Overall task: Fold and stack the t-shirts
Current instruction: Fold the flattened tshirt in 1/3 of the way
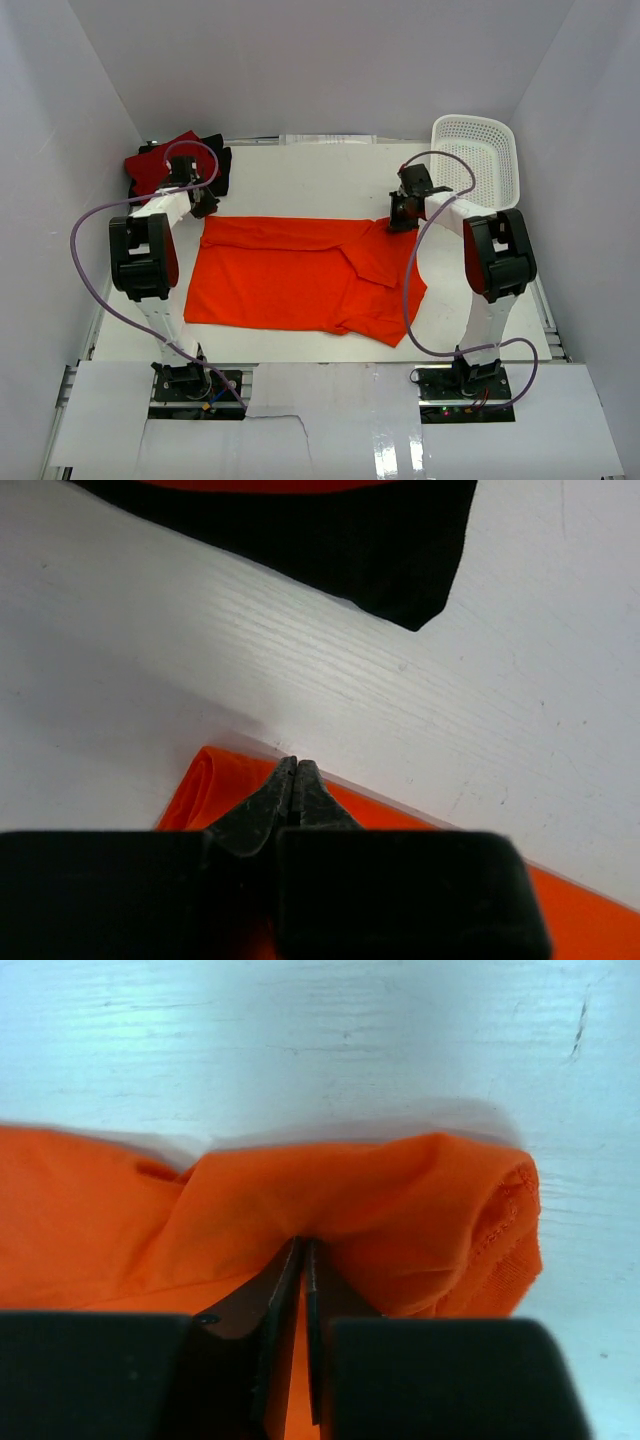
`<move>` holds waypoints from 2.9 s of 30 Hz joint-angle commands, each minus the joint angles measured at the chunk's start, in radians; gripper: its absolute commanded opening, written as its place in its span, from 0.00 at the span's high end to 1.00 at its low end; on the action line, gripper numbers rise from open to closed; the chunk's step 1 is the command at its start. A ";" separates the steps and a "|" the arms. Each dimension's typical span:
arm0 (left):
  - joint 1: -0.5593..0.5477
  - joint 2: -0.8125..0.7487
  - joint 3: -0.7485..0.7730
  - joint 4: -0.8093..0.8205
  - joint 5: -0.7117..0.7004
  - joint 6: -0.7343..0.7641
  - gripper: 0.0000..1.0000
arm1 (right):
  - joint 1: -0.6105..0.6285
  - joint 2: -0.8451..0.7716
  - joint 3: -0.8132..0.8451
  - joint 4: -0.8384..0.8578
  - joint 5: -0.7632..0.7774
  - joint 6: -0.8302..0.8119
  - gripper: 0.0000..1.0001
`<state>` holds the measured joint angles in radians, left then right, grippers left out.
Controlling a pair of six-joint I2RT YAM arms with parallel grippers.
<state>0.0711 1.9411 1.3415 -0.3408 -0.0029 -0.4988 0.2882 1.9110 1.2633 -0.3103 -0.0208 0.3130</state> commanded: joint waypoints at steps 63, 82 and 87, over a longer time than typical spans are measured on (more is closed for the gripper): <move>-0.054 -0.083 -0.067 -0.053 0.021 0.040 1.00 | -0.029 0.212 0.153 -0.019 -0.027 0.011 0.92; -0.091 0.171 0.079 -0.184 -0.086 0.037 1.00 | -0.029 0.210 0.148 -0.016 -0.041 0.012 0.92; -0.080 0.223 0.154 -0.211 -0.080 0.039 1.00 | -0.029 0.243 0.183 -0.026 -0.031 0.011 0.92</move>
<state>-0.0254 2.0838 1.4883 -0.4683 -0.0299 -0.4683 0.2565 2.0914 1.4563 -0.2512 -0.0750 0.3336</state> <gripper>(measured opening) 0.086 0.078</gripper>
